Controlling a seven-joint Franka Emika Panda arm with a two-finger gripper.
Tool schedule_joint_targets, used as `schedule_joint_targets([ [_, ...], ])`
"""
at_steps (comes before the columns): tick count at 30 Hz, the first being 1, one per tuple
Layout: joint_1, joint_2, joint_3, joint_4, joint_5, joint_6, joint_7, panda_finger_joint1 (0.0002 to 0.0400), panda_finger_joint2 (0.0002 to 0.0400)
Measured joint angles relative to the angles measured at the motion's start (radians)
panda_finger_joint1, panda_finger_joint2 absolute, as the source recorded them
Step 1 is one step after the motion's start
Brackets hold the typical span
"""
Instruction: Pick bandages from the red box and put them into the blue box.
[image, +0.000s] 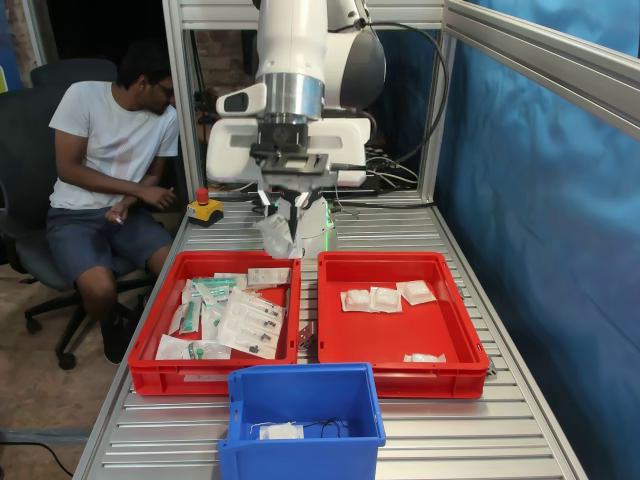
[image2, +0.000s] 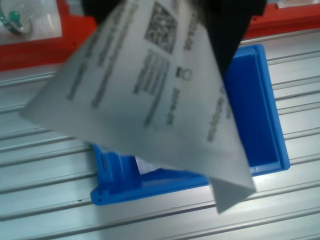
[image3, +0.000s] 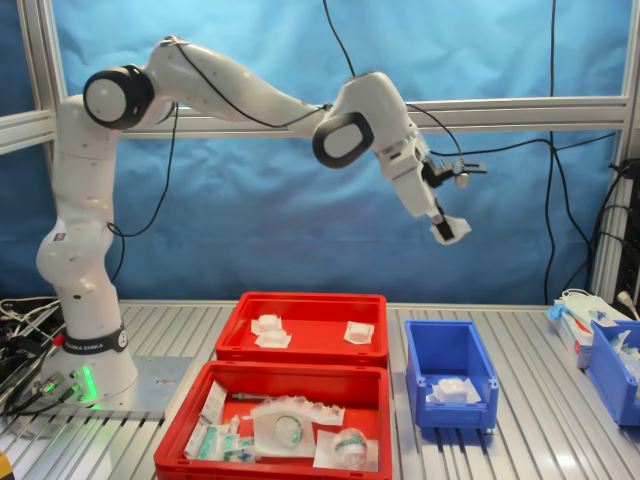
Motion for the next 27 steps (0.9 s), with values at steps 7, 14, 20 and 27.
schedule_joint_targets([
  [7,0.0,0.108,-0.005,0.046,0.0,-0.001,0.0,0.0077,0.0077],
  [14,0.0,0.2,-0.005,0.071,0.0,-0.003,0.0,0.0077,0.0077],
  [20,0.0,0.264,-0.005,0.08,0.0,-0.004,0.0,0.0077,0.0077],
  [27,0.0,0.309,-0.004,0.084,0.0,-0.005,0.0,0.0077,0.0077],
])
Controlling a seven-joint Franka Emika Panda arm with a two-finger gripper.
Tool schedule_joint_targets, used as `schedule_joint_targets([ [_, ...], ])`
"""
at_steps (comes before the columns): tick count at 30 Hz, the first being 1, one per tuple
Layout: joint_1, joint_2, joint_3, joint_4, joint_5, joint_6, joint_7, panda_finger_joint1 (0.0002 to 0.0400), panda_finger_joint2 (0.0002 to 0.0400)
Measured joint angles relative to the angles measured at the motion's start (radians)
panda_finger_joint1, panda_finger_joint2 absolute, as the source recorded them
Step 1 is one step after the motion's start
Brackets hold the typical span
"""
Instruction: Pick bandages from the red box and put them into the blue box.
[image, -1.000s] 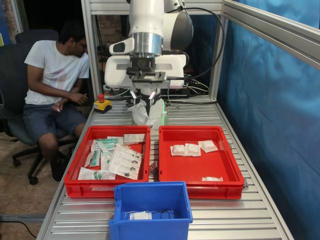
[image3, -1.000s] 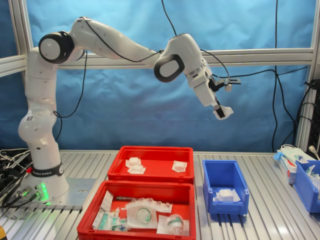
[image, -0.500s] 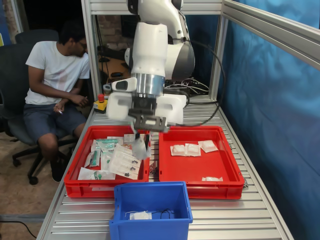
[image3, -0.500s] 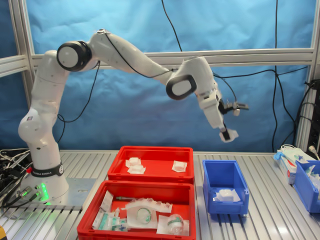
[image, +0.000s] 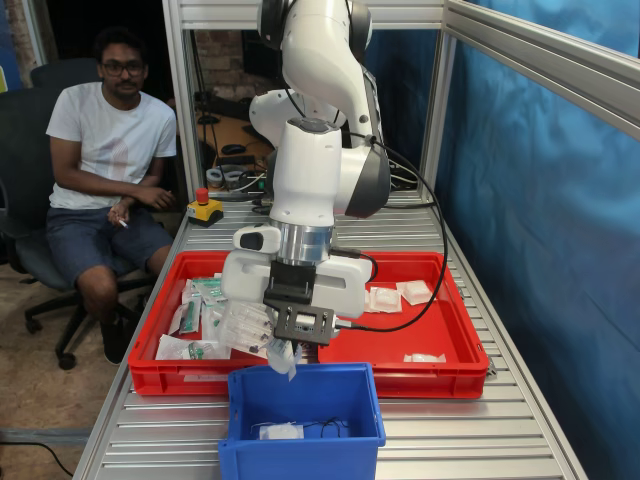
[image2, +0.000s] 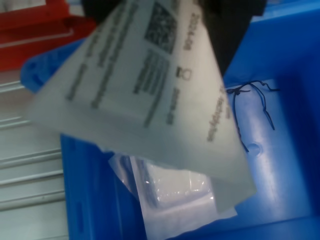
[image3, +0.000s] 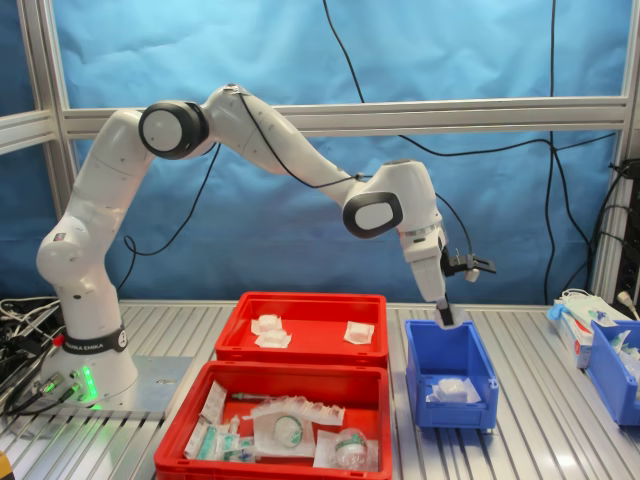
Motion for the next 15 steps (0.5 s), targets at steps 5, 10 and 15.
schedule_joint_targets([
  [5,0.0,0.014,0.0,0.003,0.0,0.0,0.0,0.0077,0.0077],
  [10,0.0,0.016,0.0,0.009,0.0,-0.001,0.0,0.0077,0.0077],
  [15,0.0,0.016,0.0,0.02,0.0,-0.001,0.0,0.0077,0.0077],
])
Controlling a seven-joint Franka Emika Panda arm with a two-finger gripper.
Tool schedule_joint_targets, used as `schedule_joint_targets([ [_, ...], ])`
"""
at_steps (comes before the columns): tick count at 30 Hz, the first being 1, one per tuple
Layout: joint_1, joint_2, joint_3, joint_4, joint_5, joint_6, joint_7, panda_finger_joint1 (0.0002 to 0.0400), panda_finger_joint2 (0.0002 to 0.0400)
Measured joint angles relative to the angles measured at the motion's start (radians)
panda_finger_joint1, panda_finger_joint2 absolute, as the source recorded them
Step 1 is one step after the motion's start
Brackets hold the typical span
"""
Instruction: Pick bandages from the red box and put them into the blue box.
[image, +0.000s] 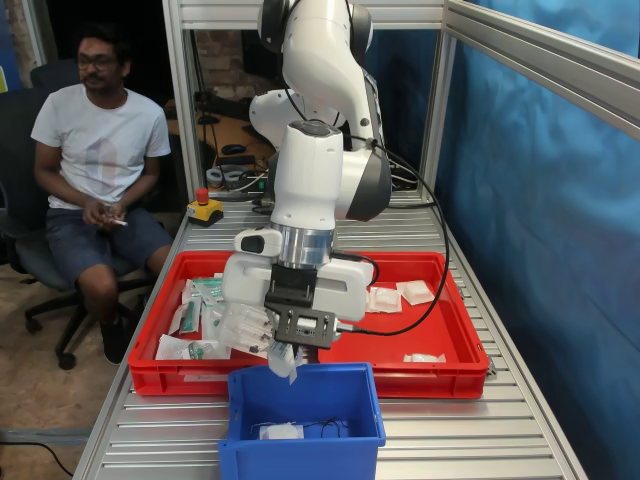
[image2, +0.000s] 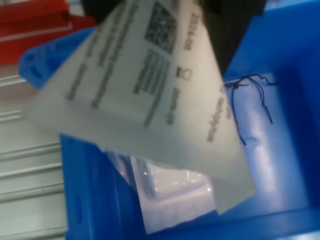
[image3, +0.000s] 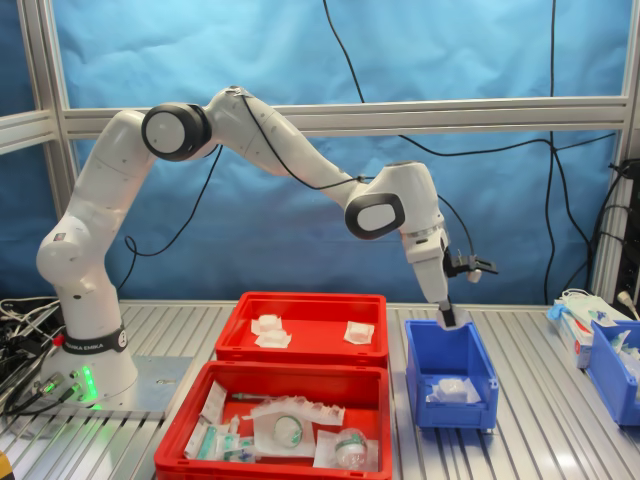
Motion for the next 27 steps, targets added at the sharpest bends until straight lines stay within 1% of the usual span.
schedule_joint_targets([
  [7,0.0,0.0,0.0,0.01,0.0,0.0,0.0,0.0077,0.0077],
  [8,0.0,0.0,0.0,0.011,0.0,0.0,0.0,0.0088,0.0088],
  [9,0.0,0.0,0.0,0.011,0.0,0.0,0.0,0.0088,0.0088],
  [10,0.0,0.0,0.0,0.011,0.0,0.0,0.0,0.0136,0.0136],
  [14,0.0,0.0,0.0,0.012,0.0,0.0,0.0,0.0136,0.0136],
  [15,0.0,0.0,0.0,0.012,0.0,0.0,0.0,0.0186,0.0186],
  [19,0.0,0.0,0.0,0.012,0.0,0.0,0.0,0.0186,0.0186],
  [20,0.0,0.0,0.0,0.012,0.0,0.0,0.0,0.0236,0.0236],
  [24,0.0,0.0,0.0,0.012,0.0,0.0,0.0,0.0236,0.0236],
  [25,0.0,0.0,0.0,0.012,0.0,0.0,0.0,0.0286,0.0286],
  [27,0.0,0.0,0.0,0.012,0.0,0.0,0.0,0.0286,0.0286],
])
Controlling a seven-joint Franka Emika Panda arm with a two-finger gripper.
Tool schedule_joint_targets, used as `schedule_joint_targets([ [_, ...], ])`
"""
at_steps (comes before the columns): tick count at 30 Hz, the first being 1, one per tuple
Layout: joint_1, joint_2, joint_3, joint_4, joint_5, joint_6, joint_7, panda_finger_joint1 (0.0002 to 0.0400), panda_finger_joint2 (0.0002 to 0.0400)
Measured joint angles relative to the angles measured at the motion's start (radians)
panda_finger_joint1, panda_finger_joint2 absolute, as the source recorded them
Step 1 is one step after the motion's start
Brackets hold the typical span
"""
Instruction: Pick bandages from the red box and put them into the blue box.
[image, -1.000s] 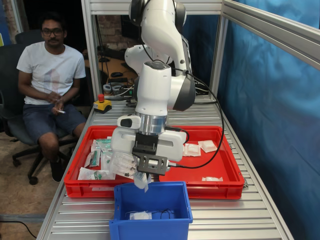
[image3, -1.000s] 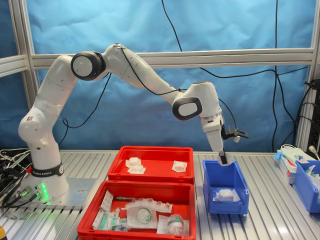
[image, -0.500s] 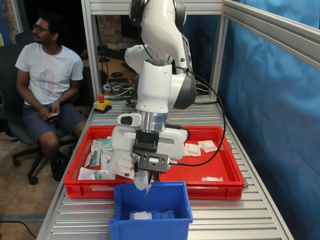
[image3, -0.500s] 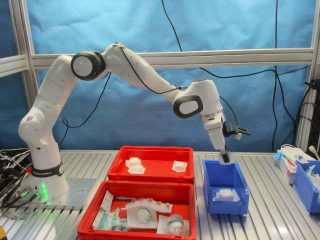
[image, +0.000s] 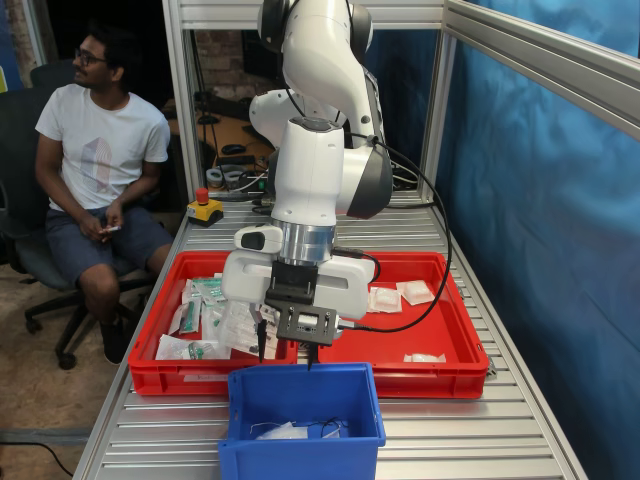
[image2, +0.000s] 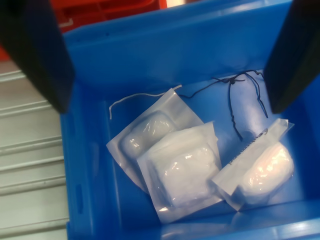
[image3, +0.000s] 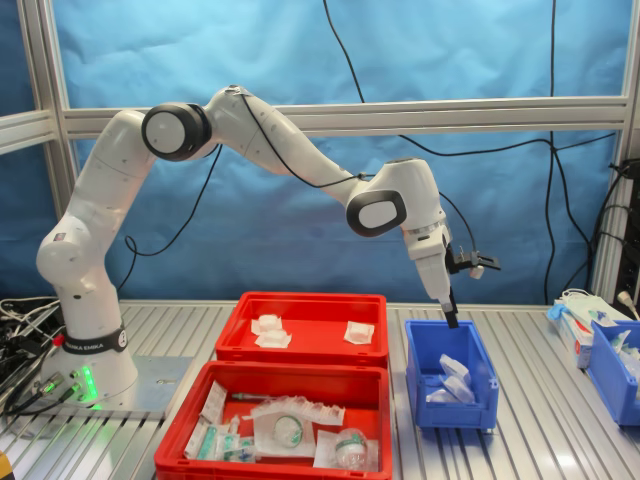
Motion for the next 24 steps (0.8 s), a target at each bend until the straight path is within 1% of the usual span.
schedule_joint_targets([
  [2,0.0,0.0,0.0,0.0,0.0,0.0,0.0,0.0286,0.0286],
  [3,0.0,0.0,0.0,0.0,0.0,-0.001,0.0,0.0336,0.0336],
  [6,0.0,0.0,0.0,0.0,0.0,-0.01,0.0,0.0336,0.0336],
  [7,0.0,-0.001,0.0,0.0,0.0,-0.014,0.0,0.0383,0.0383],
  [10,0.001,-0.004,0.0,0.0,0.0,-0.034,0.0,0.0383,0.0383],
  [11,0.001,-0.008,0.0,-0.001,0.0,-0.051,0.0,0.0383,0.0383],
  [12,0.001,-0.011,0.0,-0.001,0.0,-0.058,0.0,0.0397,0.0397],
  [18,0.002,-0.038,0.0,-0.003,0.0,-0.089,0.0,0.0397,0.0397],
  [24,0.006,-0.114,0.0,-0.015,0.0,-0.107,0.0,0.04,0.04],
])
